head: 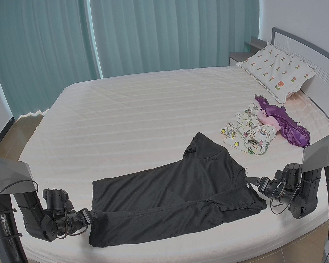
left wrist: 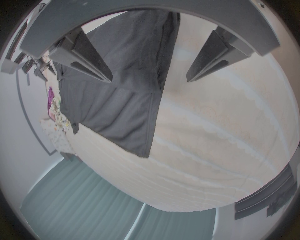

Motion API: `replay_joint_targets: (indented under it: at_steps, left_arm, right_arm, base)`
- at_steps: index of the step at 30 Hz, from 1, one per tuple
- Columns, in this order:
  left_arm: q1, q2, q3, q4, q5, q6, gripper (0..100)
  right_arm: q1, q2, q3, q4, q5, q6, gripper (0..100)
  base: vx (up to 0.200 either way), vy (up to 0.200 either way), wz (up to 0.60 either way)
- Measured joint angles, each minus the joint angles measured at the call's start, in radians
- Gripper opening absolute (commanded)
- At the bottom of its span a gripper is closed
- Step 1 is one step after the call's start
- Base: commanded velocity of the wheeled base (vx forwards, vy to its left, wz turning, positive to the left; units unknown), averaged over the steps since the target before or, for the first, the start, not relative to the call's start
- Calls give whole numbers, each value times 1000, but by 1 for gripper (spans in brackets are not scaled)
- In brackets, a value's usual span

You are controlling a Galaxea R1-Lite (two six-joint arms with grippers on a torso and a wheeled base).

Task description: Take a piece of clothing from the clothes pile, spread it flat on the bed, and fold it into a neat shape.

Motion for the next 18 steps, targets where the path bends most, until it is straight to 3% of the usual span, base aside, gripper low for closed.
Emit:
replay_joint_targets:
  at_steps: [11,14,18]
  left_arm:
    - [27,-61,-82,-4,-17,-152,100]
    - [34,-67,-104,-4,-14,-227,100]
    - [43,-69,-124,-2,-15,-247,100]
  right_arm:
    - [-45,-55,35,0,0,30,100]
    - [-46,-64,43,0,1,30,100]
    - [-46,-72,51,0,1,30,100]
  base:
    - [0,0,0]
    - [200,0,0]
    - [200,0,0]
